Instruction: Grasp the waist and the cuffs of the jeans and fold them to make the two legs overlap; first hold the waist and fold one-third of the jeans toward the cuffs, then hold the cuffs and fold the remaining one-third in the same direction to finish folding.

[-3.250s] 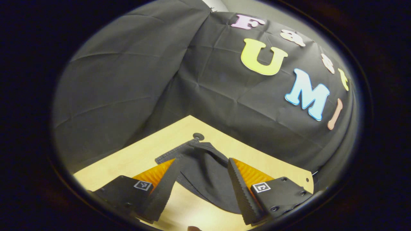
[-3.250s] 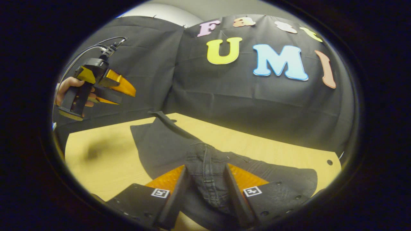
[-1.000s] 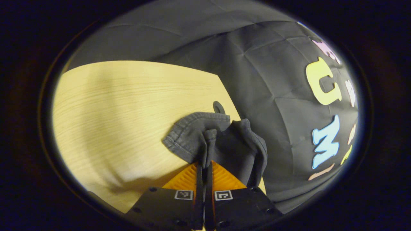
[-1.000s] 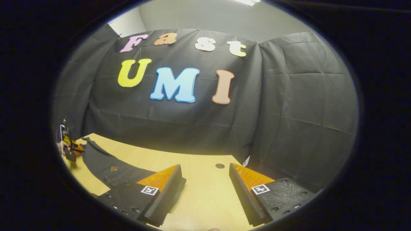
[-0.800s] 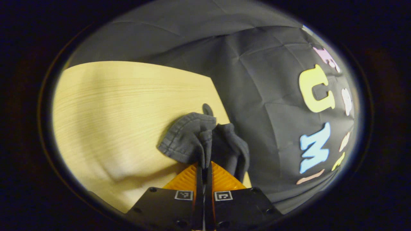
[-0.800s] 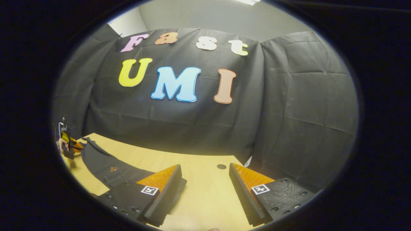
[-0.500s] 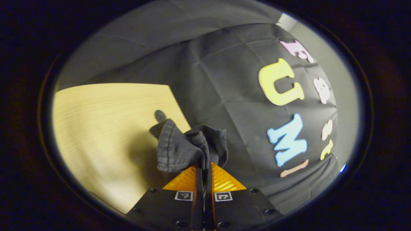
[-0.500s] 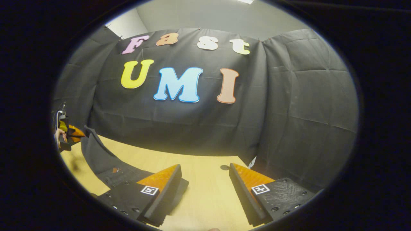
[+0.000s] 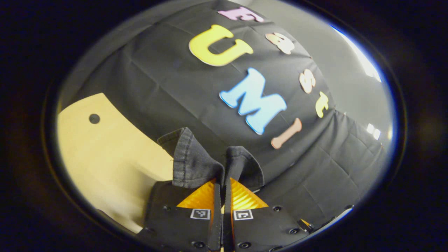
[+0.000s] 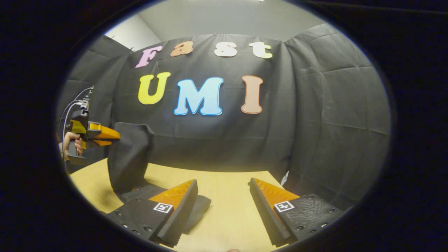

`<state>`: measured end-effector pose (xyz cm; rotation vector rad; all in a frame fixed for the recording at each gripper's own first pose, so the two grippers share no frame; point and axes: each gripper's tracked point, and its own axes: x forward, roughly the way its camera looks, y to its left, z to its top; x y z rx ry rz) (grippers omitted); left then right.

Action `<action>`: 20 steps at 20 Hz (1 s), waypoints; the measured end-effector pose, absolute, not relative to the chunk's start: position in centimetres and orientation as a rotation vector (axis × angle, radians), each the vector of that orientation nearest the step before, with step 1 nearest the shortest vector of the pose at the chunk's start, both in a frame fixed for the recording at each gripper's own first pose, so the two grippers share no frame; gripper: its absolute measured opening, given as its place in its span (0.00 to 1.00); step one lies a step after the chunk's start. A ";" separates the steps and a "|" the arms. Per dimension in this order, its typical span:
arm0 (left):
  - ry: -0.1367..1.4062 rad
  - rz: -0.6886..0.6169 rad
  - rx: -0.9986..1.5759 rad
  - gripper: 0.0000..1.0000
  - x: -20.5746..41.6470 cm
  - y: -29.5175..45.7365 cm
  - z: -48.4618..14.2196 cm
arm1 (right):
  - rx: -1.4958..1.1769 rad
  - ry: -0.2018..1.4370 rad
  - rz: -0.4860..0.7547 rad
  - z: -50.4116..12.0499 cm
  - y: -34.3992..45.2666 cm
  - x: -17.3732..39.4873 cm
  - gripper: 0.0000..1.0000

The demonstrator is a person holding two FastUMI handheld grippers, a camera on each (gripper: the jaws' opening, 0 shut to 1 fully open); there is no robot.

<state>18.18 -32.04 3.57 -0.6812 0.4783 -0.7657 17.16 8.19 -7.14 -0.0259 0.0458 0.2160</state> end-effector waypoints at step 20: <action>0.836 -0.762 -0.345 0.33 11.8 -41.1 -7.1 | 0.006 0.135 0.426 -11.5 10.2 16.3 0.89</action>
